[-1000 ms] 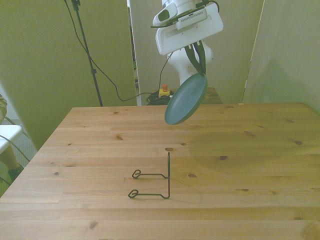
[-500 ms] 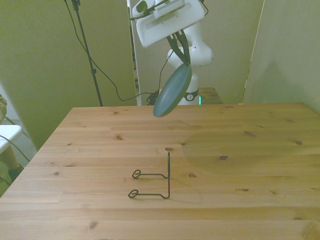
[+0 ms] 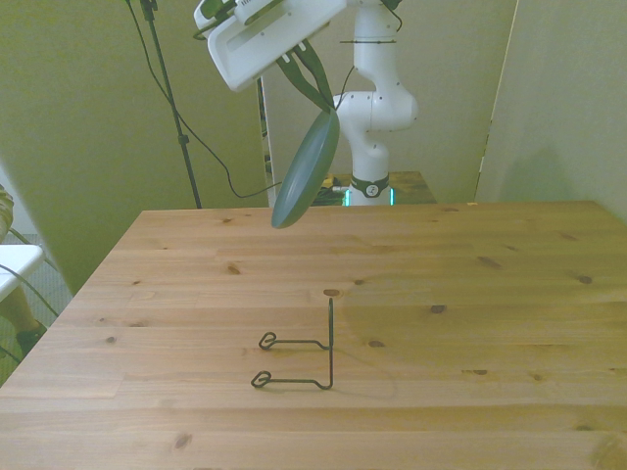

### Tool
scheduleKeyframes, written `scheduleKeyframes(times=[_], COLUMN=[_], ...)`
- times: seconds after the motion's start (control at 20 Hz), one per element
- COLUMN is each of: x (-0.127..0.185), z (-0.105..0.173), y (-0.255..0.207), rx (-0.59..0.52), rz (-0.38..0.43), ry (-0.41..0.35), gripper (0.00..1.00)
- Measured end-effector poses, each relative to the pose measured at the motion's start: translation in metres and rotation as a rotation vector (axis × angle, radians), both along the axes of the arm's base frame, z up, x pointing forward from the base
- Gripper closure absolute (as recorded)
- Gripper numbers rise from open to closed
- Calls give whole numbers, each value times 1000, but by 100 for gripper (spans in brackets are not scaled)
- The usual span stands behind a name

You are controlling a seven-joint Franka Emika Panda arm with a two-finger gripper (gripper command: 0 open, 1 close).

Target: Load the plate

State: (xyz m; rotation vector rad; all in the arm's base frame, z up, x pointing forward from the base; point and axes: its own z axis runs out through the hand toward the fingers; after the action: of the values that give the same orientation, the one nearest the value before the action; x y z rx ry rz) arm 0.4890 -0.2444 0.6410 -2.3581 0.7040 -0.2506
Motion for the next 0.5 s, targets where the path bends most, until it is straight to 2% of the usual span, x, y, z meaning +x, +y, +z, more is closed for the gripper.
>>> scheduleKeyframes(times=[0.2, 0.5], x=[7, 25], z=[2, -2], y=[-13, -25], rx=[34, 31], rz=[32, 28], ry=[-5, -5], gripper=[100, 100])
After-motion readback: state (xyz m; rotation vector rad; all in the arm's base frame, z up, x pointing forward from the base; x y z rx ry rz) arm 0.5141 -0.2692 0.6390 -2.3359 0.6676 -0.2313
